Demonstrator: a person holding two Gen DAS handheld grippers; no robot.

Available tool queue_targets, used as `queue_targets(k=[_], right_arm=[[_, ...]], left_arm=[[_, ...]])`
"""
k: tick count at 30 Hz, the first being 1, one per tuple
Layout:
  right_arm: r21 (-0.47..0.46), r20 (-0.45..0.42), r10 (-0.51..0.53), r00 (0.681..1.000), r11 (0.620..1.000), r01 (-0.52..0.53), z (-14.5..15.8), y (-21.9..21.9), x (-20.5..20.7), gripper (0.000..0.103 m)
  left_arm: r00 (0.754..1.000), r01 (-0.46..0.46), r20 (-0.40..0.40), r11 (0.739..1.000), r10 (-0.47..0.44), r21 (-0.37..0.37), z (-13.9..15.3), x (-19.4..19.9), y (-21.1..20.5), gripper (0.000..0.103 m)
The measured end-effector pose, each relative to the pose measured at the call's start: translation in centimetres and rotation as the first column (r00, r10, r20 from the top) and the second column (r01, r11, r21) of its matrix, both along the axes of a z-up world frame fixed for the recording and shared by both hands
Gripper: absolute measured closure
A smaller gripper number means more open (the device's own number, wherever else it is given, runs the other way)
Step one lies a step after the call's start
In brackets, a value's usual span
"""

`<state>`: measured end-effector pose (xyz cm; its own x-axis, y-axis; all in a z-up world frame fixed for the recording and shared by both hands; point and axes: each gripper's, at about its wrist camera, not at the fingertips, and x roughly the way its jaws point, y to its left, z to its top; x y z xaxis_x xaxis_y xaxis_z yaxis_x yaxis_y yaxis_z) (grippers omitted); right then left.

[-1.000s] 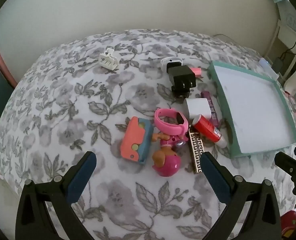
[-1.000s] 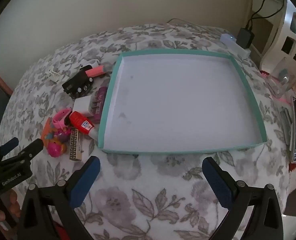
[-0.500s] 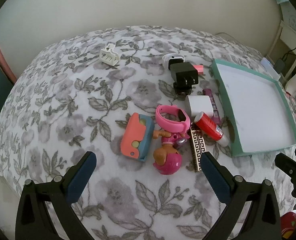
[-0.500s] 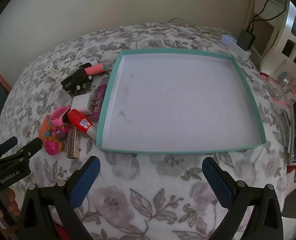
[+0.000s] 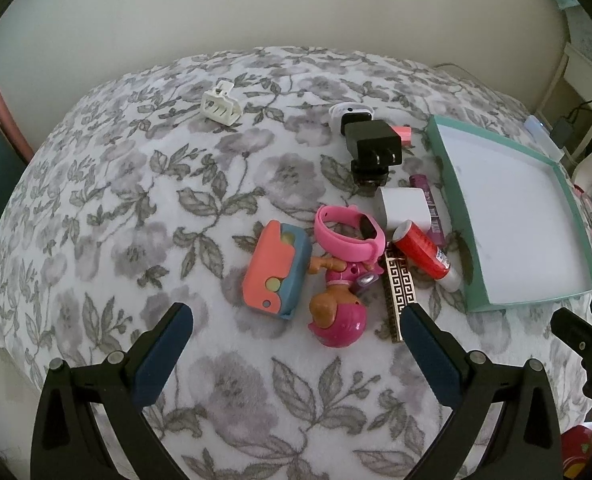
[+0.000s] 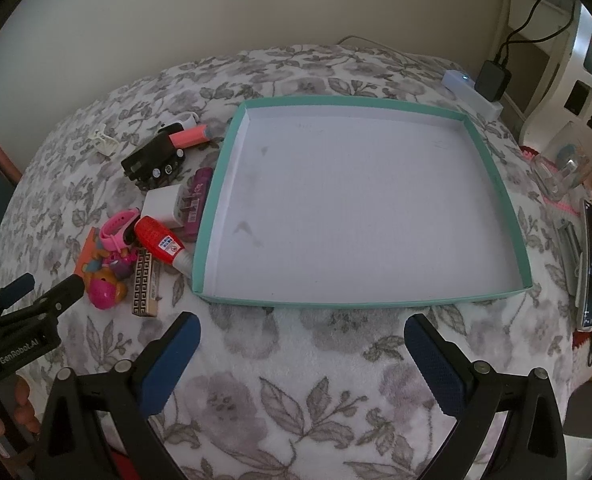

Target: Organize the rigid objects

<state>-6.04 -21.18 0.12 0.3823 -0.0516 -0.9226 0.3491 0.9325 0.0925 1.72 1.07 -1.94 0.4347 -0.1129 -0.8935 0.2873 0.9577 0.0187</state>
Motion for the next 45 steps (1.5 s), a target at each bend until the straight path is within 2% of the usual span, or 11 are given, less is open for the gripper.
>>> queue_targets(k=[45], right_arm=[[-0.018, -0.006, 0.005, 1.000, 1.000, -0.005, -0.04, -0.12, 0.00, 0.000]], left_arm=[[0.999, -0.017, -0.029, 1.000, 0.016, -0.019, -0.39, -0.24, 0.86, 0.000]])
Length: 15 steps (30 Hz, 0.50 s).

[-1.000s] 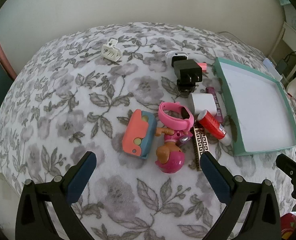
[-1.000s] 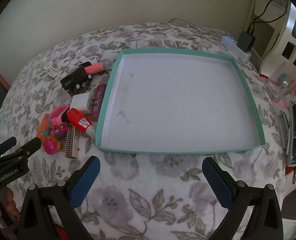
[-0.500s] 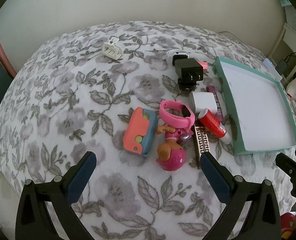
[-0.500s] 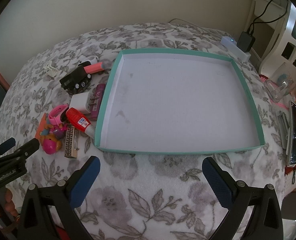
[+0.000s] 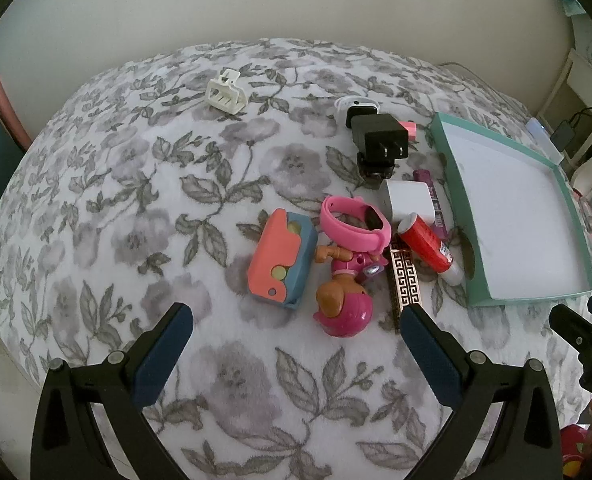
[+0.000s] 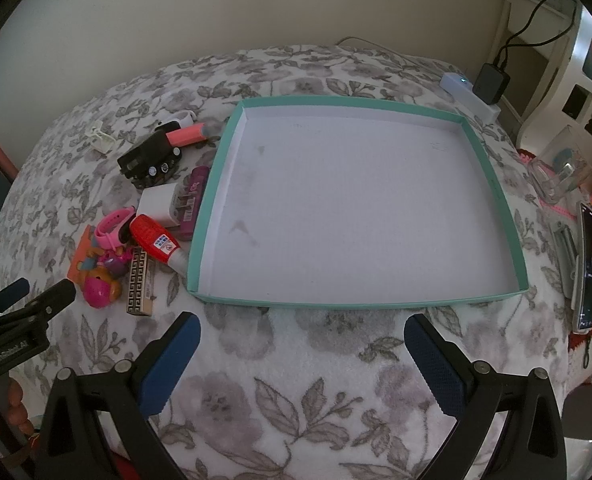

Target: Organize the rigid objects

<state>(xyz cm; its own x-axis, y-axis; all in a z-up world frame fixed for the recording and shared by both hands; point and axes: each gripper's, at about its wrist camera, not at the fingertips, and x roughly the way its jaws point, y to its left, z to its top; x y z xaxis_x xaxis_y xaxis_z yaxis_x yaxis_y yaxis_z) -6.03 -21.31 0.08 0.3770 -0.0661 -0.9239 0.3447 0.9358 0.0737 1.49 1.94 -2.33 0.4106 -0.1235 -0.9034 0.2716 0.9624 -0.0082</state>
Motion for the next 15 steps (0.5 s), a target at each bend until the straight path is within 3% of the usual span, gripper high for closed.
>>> queue_targets(k=[11, 15], right_arm=[[0.000, 0.005, 0.002, 1.000, 1.000, -0.002, 0.0, 0.0, 0.0, 0.000], [0.019, 0.051, 0.029, 0.998, 0.999, -0.030, 0.4, 0.4, 0.5, 0.000]], left_arm=[[1.000, -0.007, -0.007, 1.000, 0.007, -0.002, -0.2, 0.2, 0.4, 0.000], [0.999, -0.034, -0.012, 0.999, 0.034, -0.013, -0.2, 0.8, 1.1, 0.000]])
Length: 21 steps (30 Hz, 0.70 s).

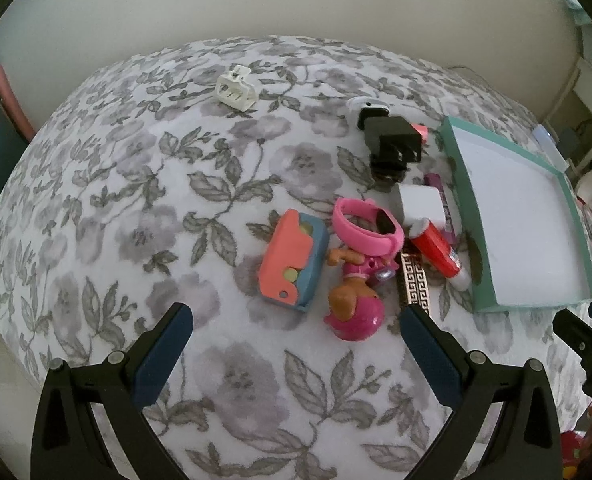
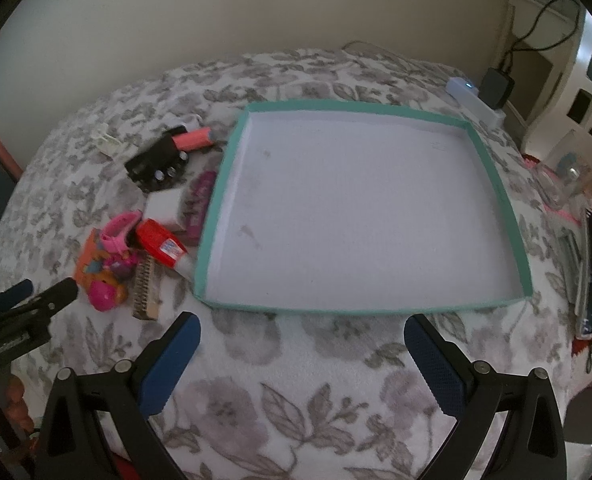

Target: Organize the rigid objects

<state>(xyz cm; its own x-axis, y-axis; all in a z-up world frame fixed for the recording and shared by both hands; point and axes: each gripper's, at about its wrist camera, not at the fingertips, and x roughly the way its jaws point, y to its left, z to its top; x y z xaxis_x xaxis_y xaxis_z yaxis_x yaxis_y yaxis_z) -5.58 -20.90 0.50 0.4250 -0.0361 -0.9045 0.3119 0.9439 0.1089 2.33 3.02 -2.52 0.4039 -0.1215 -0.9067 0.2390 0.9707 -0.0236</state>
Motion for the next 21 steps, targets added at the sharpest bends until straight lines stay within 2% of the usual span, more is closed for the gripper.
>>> queue_targets(k=[8, 13, 17, 21], right_arm=[[0.038, 0.065, 0.092, 0.994, 0.995, -0.094, 0.7, 2.1, 2.3, 0.000], [0.018, 0.076, 0.168, 0.983, 0.985, -0.170, 0.8, 3.6, 3.9, 0.000], [0.014, 0.073, 0.226, 0.972, 0.974, -0.227, 0.4, 4.8, 5.4, 0.000], [0.013, 0.060, 0.282, 0.958, 0.959, -0.283, -0.3, 5.9, 6.7, 0.003]], left_arm=[[0.996, -0.084, -0.024, 0.996, 0.085, 0.024, -1.3, 2.4, 1.6, 0.000], [0.992, -0.111, -0.048, 0.993, 0.113, 0.030, -2.1, 3.8, 2.1, 0.000], [0.991, -0.110, -0.077, 0.994, 0.110, -0.003, -2.8, 4.5, 1.9, 0.000], [0.992, -0.090, -0.086, 0.996, 0.089, -0.002, -3.2, 4.8, 1.3, 0.000]])
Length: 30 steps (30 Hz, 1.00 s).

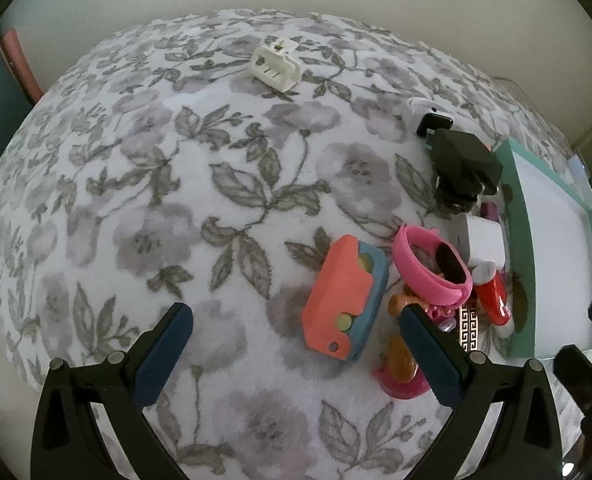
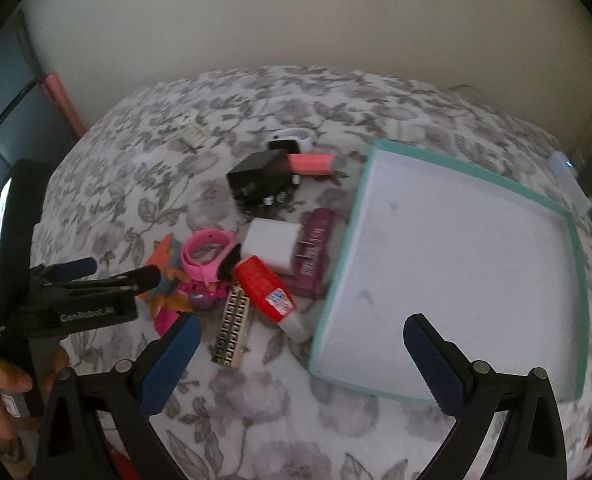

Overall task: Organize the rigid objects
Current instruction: 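Grasp the orange-and-blue toy box with the left tool while the right tool grasps the red glue bottle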

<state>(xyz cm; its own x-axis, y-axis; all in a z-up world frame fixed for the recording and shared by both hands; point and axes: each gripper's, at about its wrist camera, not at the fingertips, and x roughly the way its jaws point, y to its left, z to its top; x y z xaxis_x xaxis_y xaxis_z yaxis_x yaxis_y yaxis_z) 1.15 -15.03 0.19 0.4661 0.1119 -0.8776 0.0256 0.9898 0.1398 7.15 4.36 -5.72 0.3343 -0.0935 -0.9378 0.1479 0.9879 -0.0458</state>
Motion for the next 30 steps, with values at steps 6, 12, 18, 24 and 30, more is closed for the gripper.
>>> queue_targets(k=[6, 12, 18, 24, 30], right_arm=[[0.011, -0.017, 0.053, 0.998, 0.999, -0.053, -1.0, 0.7, 1.4, 0.016], [0.027, -0.032, 0.119, 0.992, 0.993, -0.118, -1.8, 1.7, 2.4, 0.034], [0.032, -0.067, 0.157, 0.985, 0.987, -0.155, -3.2, 2.5, 3.1, 0.051], [0.036, -0.120, 0.169, 0.978, 0.985, -0.166, -5.0, 2.8, 4.0, 0.051], [0.072, -0.120, 0.157, 0.980, 0.986, -0.149, -5.5, 2.5, 4.4, 0.053]], left_arm=[[0.999, 0.038, -0.010, 0.999, -0.038, -0.010, -0.5, 0.2, -0.8, 0.007], [0.998, 0.059, -0.027, 0.997, -0.060, -0.042, -0.9, 0.6, -1.2, 0.022], [0.996, 0.074, -0.035, 0.994, -0.077, -0.077, -1.0, 0.7, -1.4, 0.034], [0.997, 0.061, -0.044, 0.992, -0.066, -0.108, -1.5, 1.0, -1.1, 0.034], [0.997, 0.034, -0.061, 0.988, -0.044, -0.148, -2.2, 1.4, -0.4, 0.034]])
